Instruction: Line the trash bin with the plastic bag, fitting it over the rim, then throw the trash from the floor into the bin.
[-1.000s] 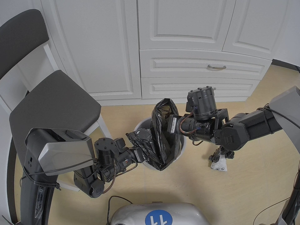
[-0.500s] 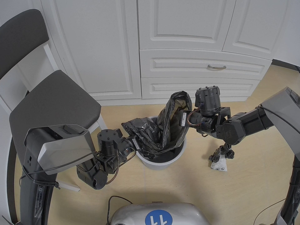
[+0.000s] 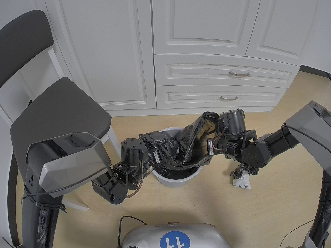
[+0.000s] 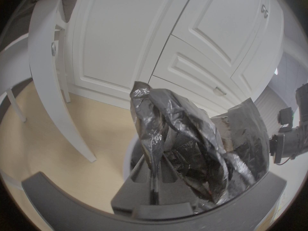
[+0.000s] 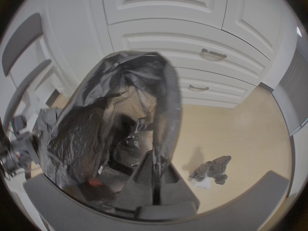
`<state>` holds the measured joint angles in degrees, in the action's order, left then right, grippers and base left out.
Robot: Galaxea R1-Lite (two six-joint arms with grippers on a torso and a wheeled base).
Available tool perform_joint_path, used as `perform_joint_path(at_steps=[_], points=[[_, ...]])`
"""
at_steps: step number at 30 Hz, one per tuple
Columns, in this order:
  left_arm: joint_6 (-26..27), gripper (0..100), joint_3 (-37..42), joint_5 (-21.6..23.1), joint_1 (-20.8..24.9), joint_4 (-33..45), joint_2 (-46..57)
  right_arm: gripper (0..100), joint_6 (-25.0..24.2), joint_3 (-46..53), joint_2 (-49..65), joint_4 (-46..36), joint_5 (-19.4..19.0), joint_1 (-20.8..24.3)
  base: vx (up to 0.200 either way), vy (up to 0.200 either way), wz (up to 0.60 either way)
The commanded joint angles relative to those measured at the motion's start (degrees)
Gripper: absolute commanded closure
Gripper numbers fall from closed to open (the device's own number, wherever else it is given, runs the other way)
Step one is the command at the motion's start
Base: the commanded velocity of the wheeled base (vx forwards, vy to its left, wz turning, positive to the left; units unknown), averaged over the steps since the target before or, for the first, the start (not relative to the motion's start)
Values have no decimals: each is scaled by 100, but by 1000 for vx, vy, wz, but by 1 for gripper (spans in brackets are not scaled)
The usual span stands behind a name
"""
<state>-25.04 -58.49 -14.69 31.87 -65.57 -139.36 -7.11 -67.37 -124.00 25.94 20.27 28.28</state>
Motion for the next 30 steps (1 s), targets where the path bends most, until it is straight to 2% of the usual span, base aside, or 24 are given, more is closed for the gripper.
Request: perform_joint_path(at_steps=[1, 6, 10, 21, 30], points=[[254, 100, 180, -95, 39, 343, 357, 100, 254, 364, 43, -1, 29, -16, 0, 0, 0], [500, 100, 540, -43, -49, 1600, 1157, 100, 429, 435, -133, 43, 12, -25, 0, 0, 0], [746, 100, 655, -34, -93, 2101, 1262, 100, 553, 540, -274, 192, 12, -25, 0, 0, 0], [790, 100, 628, 1, 197, 2101, 542, 100, 1484, 1314, -318, 684, 3, 11, 0, 0, 0], [746, 100, 259, -69, 57, 2031, 137, 100, 1528, 1120, -810, 1080, 29, 28, 0, 0, 0]])
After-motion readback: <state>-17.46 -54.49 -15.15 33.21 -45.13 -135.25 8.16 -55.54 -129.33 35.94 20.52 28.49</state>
